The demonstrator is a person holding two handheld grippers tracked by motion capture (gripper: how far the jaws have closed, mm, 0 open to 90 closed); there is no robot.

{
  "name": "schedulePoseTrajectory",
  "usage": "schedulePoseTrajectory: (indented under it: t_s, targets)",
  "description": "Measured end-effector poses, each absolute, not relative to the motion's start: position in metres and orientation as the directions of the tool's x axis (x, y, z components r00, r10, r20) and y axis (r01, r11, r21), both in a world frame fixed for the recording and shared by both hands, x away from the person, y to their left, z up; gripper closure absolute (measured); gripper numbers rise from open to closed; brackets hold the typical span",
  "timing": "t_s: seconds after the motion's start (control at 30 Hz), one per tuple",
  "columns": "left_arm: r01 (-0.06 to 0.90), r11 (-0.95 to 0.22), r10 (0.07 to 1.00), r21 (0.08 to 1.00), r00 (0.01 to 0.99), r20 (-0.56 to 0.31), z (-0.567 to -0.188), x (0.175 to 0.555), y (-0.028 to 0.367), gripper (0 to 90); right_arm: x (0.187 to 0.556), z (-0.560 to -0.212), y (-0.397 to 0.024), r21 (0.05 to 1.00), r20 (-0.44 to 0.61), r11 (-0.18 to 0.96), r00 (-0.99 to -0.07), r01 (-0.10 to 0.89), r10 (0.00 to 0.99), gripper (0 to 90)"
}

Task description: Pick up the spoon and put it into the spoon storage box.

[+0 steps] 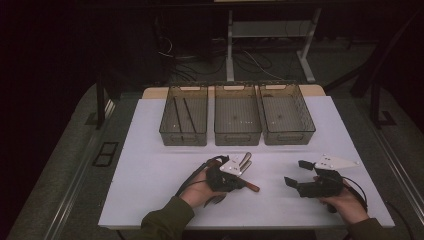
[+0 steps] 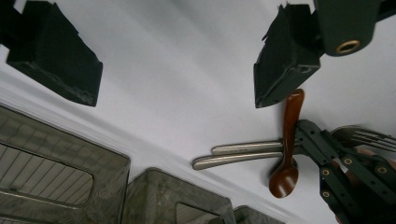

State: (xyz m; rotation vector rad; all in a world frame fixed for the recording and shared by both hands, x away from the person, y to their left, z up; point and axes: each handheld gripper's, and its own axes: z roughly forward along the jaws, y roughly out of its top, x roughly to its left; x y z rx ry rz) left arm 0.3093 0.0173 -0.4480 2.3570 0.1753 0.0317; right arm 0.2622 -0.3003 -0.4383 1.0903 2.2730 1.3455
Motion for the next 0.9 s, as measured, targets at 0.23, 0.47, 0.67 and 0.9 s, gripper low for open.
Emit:
schedulePoseTrajectory:
  t_s: [0.23,0.47,0.67,0.9]
  targets:
    - [0.118,-0.702,0.146,0.703,0.989,-0.021,-0.449,0.316,0.011,88.6,0.262,-0.438,-0.300,0.841,0.130,0.279,-0.674,0.464,0.727,14.9]
    - [0.124,-0.697,0.149,0.706,0.989,-0.027,-0.447,0.318,0.010,88.6,0.262,-0.438,-0.300,0.841,0.129,0.281,-0.676,0.462,0.725,14.9]
    - [0.153,-0.658,0.166,0.738,0.985,-0.055,-0.440,0.316,0.016,83.7,0.262,-0.438,-0.300,0.841,0.124,0.286,-0.678,0.459,0.724,14.9]
    - [0.187,-0.583,0.205,0.790,0.976,-0.080,-0.426,0.318,0.035,67.2,0.262,-0.438,-0.300,0.843,0.121,0.289,-0.682,0.454,0.721,14.9]
